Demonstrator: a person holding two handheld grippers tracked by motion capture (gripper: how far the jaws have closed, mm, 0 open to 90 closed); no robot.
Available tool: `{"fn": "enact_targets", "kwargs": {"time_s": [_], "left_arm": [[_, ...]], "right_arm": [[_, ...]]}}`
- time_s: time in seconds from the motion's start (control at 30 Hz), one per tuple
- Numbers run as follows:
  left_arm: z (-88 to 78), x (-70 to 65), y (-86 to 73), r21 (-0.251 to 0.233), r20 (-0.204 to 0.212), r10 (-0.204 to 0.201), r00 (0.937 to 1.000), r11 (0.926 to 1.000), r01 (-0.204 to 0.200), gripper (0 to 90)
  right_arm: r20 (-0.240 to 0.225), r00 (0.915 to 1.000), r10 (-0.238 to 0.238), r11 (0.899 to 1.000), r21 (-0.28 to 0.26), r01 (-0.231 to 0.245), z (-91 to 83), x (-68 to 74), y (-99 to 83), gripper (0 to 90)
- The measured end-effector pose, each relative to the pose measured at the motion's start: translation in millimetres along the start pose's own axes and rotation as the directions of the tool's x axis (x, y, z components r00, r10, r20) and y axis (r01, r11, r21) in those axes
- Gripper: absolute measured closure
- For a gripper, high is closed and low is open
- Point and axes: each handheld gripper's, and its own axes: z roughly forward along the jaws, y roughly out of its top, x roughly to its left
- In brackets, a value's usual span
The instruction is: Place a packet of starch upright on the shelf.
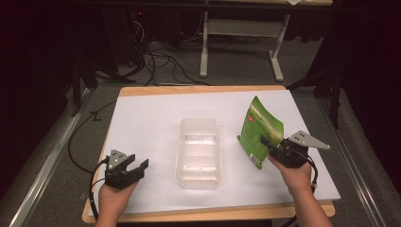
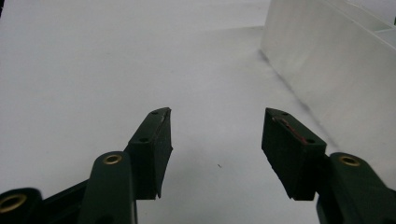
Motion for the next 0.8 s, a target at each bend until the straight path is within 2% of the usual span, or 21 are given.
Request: {"fn": "enact_targets", "kwargs": {"time_s": [0.07,0.33,0.43,0.67,0.8], "left_arm": [[-0.1,0.1,0.0,0.001,0.001,0.0,1.0,1.0,0.0,43.2],[-0.2,-1.1,0.1,0.002,0.001,0.004,1.0,1.0,-0.004,43.2],[0.6,-2.1,0.1,0.005,0.005,0.009,0.9999,0.9999,-0.009,43.3],[1.3,-3.6,-0.1,0.01,0.008,0.016,0.9998,0.9998,-0.016,43.3],[2.2,-4.5,-0.3,0.013,0.009,0.019,0.9998,0.9997,-0.019,43.3]], "right_arm": [[-0.004,0.9999,0.014,1.0,0.007,-0.014,0.3,-2.0,-1.9,66.7],[-0.008,0.9998,0.016,0.999,0.046,-0.015,4.9,-3.7,-9.4,69.6],[-0.006,0.9999,0.014,0.999,0.044,-0.013,4.8,-4.8,-10.3,73.4],[0.025,0.9991,0.034,0.998,0.045,-0.035,4.3,-7.2,-11.2,77.0],[0.039,0.999,0.022,0.999,0.049,-0.024,4.4,-9.0,-12.0,84.2]]}}
